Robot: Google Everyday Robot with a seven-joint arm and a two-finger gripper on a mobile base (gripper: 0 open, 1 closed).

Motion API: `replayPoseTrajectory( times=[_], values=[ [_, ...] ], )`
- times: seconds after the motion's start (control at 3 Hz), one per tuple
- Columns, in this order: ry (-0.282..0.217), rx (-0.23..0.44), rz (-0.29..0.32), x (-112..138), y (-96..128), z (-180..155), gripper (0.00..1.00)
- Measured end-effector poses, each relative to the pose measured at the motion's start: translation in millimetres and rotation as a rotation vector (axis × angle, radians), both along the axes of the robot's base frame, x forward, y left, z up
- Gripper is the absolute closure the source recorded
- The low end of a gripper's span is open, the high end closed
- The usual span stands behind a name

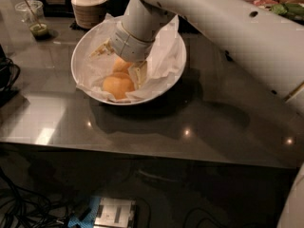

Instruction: Pick orange from white bowl

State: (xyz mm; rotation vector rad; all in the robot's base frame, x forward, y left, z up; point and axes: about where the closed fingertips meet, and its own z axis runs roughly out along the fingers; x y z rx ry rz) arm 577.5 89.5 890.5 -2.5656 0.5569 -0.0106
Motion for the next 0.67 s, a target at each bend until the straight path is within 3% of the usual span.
replayPoseTrajectory(
  times=[0.67],
  values=[
    [0.0, 0.0, 0.0, 0.0, 0.0, 0.0, 0.69]
  ],
)
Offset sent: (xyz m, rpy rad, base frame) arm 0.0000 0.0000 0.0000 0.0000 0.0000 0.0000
